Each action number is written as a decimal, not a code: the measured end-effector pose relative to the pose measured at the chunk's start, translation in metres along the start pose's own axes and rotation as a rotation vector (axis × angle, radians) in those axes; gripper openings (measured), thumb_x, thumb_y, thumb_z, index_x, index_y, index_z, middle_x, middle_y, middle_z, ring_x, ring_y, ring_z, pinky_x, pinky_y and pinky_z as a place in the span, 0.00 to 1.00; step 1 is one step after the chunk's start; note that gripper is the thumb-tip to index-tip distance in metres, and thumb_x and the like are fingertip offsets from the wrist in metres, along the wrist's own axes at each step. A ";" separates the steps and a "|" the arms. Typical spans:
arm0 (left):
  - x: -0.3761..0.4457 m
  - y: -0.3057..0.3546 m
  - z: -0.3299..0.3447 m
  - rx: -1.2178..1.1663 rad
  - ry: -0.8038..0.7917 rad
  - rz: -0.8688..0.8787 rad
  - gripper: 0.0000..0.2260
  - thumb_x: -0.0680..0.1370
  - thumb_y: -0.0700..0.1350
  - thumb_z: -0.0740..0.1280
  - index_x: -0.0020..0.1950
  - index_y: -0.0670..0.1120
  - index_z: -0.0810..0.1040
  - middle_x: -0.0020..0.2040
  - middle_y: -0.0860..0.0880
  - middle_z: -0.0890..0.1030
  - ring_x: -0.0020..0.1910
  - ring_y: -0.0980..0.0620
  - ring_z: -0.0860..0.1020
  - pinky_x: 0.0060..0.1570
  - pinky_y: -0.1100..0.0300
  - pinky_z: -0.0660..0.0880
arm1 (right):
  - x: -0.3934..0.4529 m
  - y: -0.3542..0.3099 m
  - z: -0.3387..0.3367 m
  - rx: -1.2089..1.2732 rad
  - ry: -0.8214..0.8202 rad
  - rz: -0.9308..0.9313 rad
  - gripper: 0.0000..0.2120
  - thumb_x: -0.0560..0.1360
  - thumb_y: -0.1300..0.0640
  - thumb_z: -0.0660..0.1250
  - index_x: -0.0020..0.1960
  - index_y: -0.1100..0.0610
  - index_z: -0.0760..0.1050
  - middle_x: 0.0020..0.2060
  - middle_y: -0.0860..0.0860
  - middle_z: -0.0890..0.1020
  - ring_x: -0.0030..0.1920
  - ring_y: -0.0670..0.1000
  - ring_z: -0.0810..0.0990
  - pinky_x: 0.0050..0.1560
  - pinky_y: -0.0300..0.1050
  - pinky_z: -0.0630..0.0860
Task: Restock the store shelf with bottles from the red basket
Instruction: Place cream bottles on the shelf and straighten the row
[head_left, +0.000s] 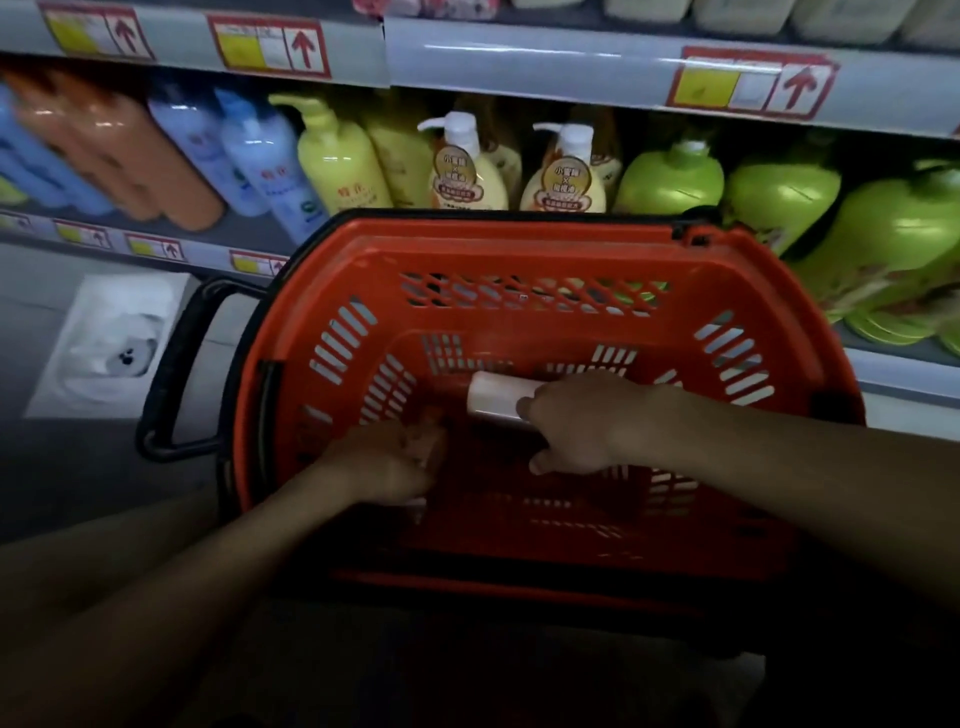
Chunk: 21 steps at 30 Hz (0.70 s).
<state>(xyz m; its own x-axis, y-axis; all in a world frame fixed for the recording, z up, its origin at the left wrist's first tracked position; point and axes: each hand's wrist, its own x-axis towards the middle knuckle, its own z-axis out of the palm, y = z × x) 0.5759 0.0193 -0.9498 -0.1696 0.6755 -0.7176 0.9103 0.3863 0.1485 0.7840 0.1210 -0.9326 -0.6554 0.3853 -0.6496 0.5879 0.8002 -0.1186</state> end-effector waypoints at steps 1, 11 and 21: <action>-0.002 0.002 -0.007 -0.033 0.000 -0.019 0.24 0.65 0.66 0.64 0.51 0.51 0.82 0.56 0.49 0.84 0.57 0.49 0.81 0.49 0.63 0.73 | 0.001 -0.001 0.000 0.011 0.000 -0.006 0.28 0.77 0.38 0.66 0.70 0.54 0.69 0.61 0.53 0.78 0.58 0.56 0.79 0.44 0.45 0.68; -0.053 0.036 -0.104 -0.190 -0.135 0.457 0.23 0.67 0.39 0.79 0.56 0.58 0.82 0.45 0.62 0.85 0.44 0.66 0.82 0.40 0.71 0.77 | 0.004 0.011 -0.008 0.378 0.272 -0.197 0.42 0.66 0.51 0.79 0.74 0.46 0.61 0.65 0.41 0.72 0.63 0.44 0.73 0.64 0.41 0.72; -0.026 0.056 -0.132 -1.021 0.445 0.347 0.13 0.76 0.28 0.61 0.51 0.44 0.77 0.40 0.45 0.82 0.32 0.50 0.77 0.33 0.57 0.77 | -0.016 0.010 0.046 0.970 0.338 0.042 0.40 0.56 0.53 0.84 0.64 0.47 0.70 0.55 0.44 0.82 0.56 0.46 0.81 0.57 0.44 0.80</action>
<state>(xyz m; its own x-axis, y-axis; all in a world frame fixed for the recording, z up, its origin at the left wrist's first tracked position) 0.5812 0.1064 -0.8330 -0.2730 0.9265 -0.2590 0.2412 0.3265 0.9139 0.8216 0.1016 -0.9576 -0.6362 0.6339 -0.4398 0.6453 0.1247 -0.7537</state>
